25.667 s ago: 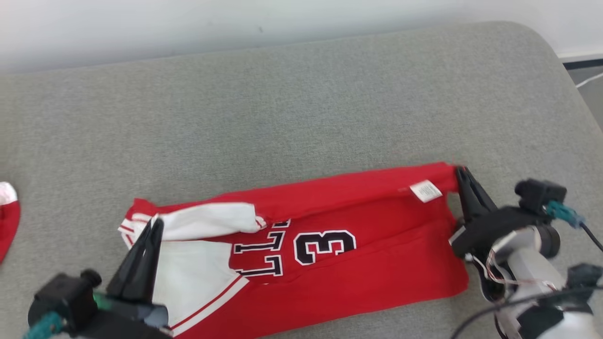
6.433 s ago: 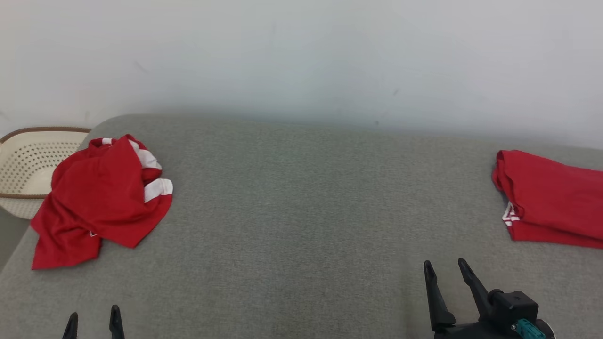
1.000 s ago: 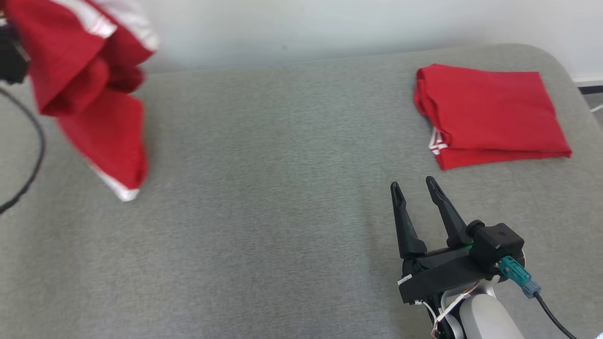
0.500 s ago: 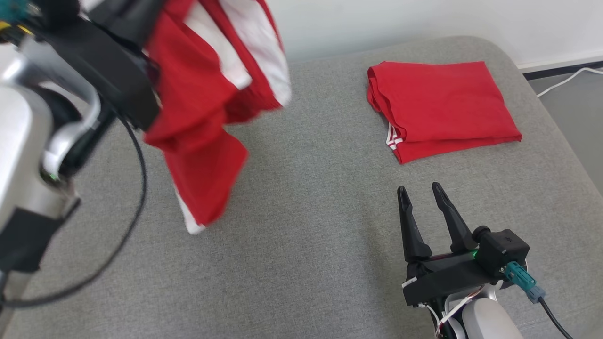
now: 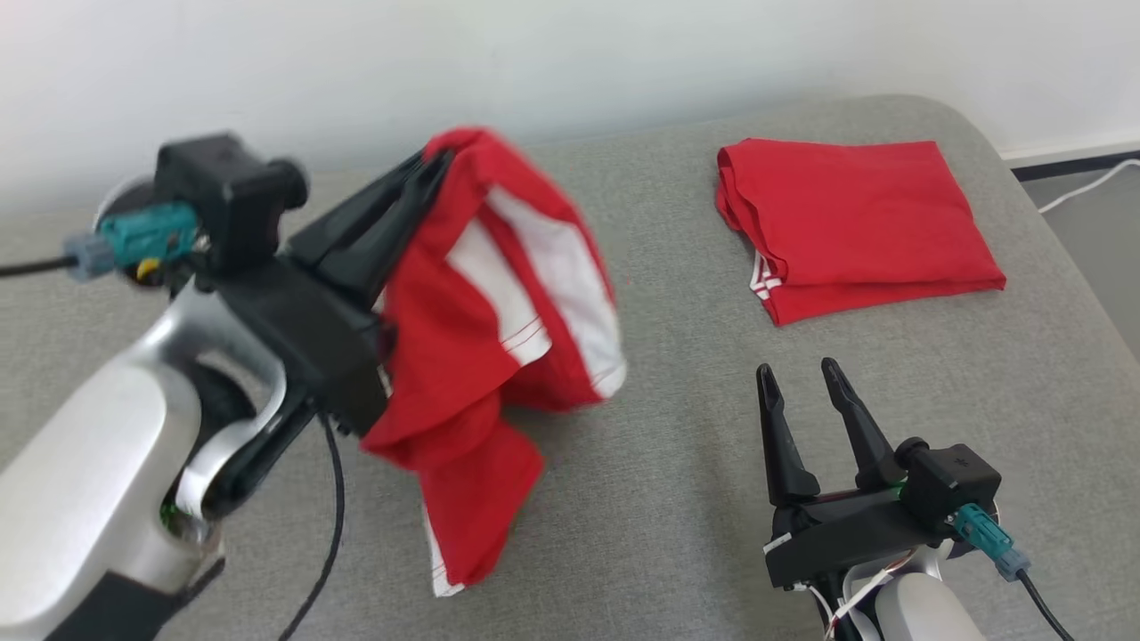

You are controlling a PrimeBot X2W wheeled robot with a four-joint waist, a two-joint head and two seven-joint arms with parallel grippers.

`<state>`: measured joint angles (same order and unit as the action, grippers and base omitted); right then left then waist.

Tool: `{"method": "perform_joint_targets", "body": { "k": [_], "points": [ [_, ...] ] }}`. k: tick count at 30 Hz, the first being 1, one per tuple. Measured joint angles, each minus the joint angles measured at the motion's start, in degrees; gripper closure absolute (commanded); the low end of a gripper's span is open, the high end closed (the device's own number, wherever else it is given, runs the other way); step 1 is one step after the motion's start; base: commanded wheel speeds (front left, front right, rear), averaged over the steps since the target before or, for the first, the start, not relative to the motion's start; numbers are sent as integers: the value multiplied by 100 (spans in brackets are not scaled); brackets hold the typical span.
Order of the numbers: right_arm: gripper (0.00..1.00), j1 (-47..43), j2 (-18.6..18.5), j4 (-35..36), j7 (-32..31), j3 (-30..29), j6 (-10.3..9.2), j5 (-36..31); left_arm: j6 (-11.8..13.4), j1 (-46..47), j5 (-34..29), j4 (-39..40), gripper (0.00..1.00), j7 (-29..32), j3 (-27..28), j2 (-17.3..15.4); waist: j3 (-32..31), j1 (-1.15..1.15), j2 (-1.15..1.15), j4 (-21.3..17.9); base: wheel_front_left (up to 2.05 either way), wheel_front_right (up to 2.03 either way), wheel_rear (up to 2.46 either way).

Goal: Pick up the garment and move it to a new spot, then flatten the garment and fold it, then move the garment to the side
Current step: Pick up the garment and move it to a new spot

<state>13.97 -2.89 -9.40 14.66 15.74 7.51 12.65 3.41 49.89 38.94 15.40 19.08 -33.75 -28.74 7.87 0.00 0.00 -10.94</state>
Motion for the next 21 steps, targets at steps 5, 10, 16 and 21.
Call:
{"method": "perform_joint_targets", "body": {
  "k": [5,10,16,21],
  "points": [
    [0,4,4,-41,-1,48,0,0,66,-600,0,-414,100,-307,33,-223,-22,0,0,44,0,0,0],
    [0,37,3,-96,-1,94,0,3,63,-1018,82,-1094,100,-722,213,-392,12,0,1,1,0,0,0],
    [0,62,2,-155,-2,88,0,-1,-133,-1241,197,-2016,100,-1413,488,-454,61,0,1,-55,0,0,0],
    [0,106,2,-197,-9,97,1,-8,-383,-1263,226,-2972,100,-2063,569,-369,114,0,0,-94,0,0,0]
  ]
}}
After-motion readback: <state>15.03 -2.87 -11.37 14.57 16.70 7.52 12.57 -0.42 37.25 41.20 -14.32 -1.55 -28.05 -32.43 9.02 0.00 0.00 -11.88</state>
